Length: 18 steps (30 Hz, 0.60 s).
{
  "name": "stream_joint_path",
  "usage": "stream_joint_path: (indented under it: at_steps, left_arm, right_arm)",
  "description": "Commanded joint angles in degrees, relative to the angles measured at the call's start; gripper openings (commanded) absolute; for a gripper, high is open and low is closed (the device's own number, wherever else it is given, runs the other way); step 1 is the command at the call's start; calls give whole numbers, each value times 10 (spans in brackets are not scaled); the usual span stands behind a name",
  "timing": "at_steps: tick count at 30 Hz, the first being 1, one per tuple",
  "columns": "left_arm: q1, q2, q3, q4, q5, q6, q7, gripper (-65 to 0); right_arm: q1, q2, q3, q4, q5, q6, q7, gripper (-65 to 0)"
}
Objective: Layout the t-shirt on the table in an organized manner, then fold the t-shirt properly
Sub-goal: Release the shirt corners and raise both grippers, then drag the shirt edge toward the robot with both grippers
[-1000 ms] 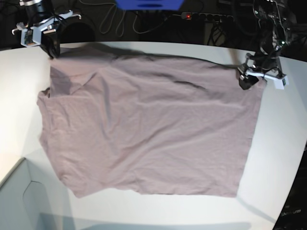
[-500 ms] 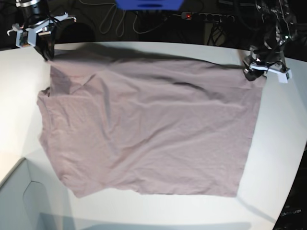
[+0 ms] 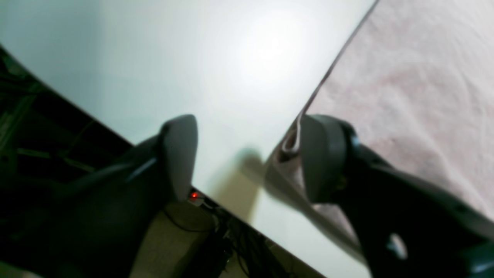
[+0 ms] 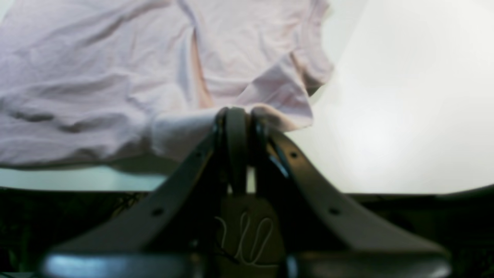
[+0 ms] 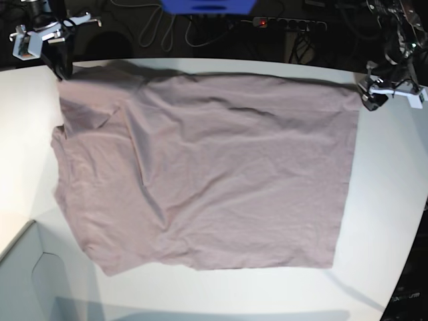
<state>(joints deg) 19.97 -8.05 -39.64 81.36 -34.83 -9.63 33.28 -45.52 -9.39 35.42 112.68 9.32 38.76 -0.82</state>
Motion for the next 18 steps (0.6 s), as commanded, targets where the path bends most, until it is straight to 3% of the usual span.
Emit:
stream_joint_path:
  at_steps: [1,8,18]
  left_arm:
    - [4,-6,-1,8,-6,-4,-7,-223]
    - [9,-6,50,8,-6,-4,-7,-235]
    - [6,-7,57,-6,-6,-4,-10,-495]
  right_arm:
    - [-1,4,1,8,9,12,18,-650]
    - [0,4,-2,8,7,12,18,-650]
    - [1,4,-4,8,7,12,18,-650]
